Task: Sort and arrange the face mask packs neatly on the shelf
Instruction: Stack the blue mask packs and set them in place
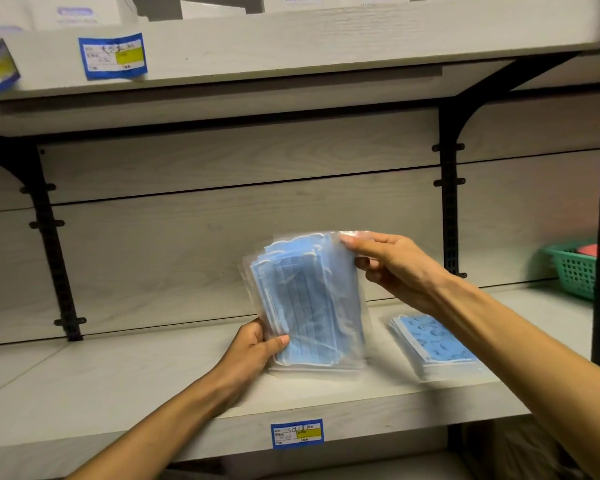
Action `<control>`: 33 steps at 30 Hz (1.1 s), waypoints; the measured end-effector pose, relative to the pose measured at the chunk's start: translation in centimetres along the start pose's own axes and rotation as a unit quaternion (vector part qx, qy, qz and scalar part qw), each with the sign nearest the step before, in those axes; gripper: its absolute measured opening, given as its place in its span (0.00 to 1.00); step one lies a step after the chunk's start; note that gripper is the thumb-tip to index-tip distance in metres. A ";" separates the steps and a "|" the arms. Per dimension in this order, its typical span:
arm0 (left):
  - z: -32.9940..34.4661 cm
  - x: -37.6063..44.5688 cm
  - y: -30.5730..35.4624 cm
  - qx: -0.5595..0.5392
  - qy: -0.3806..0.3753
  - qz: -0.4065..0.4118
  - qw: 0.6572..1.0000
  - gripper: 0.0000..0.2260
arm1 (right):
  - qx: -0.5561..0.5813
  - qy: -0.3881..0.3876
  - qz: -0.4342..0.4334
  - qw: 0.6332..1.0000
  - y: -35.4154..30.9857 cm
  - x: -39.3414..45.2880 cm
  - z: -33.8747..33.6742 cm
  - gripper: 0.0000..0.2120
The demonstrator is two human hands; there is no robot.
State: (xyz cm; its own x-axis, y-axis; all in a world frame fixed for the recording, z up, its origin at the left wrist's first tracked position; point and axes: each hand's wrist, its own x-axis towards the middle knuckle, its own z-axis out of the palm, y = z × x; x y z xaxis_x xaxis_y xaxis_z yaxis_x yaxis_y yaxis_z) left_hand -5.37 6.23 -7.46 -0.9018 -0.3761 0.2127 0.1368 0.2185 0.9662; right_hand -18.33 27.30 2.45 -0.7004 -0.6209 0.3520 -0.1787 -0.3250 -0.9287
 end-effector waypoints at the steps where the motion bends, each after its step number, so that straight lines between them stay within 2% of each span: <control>1: -0.2 0.0 0.1 0.001 0.004 -0.001 1.000 0.10 | 0.011 -0.008 0.002 1.000 -0.2 0.0 0.0 0.12; 3: -0.6 -0.1 0.3 0.003 0.015 -0.004 1.000 0.10 | -0.007 0.018 -0.013 1.000 -0.4 0.2 -0.1 0.13; 7: -1.0 -0.1 0.6 0.009 0.029 -0.008 1.000 0.10 | -0.033 0.118 -0.098 0.988 -0.5 0.5 0.7 0.11; 11: -1.2 0.0 0.7 0.002 0.028 -0.016 0.999 0.11 | -0.107 0.079 -0.093 0.987 -0.9 0.6 1.2 0.11; 14: -1.6 0.0 0.5 0.001 0.027 -0.026 0.999 0.10 | -0.150 0.111 -0.082 0.979 -0.9 0.8 1.0 0.10; 19: -1.9 -0.1 0.6 0.011 0.020 -0.046 0.999 0.10 | -0.082 0.228 -0.091 0.966 -1.1 1.0 0.5 0.07; 23: -2.5 0.0 0.8 0.023 0.026 -0.082 0.996 0.11 | -0.054 0.303 -0.135 0.942 -2.3 0.9 0.0 0.07; 26: -3.0 -0.1 0.6 0.024 0.023 -0.115 0.993 0.10 | -0.021 0.333 -0.165 0.928 -3.6 0.8 -0.5 0.06; 30: -3.1 -0.5 0.6 -0.076 0.017 -0.180 0.981 0.14 | 0.042 0.331 -0.161 0.929 -4.3 0.7 0.0 0.06; 33: -2.5 -1.0 1.0 -0.205 -0.006 -0.242 0.948 0.15 | 0.179 0.355 -0.076 0.914 -4.6 1.2 0.6 0.09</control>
State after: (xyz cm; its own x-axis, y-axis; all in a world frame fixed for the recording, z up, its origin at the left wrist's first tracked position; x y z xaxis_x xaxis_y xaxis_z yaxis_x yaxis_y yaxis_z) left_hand -3.35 4.60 -6.32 -0.9043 -0.3315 -0.2689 -0.1485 -0.3462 0.9263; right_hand -17.96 27.62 7.18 -0.9810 0.0303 0.1917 -0.1636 -0.6602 -0.7331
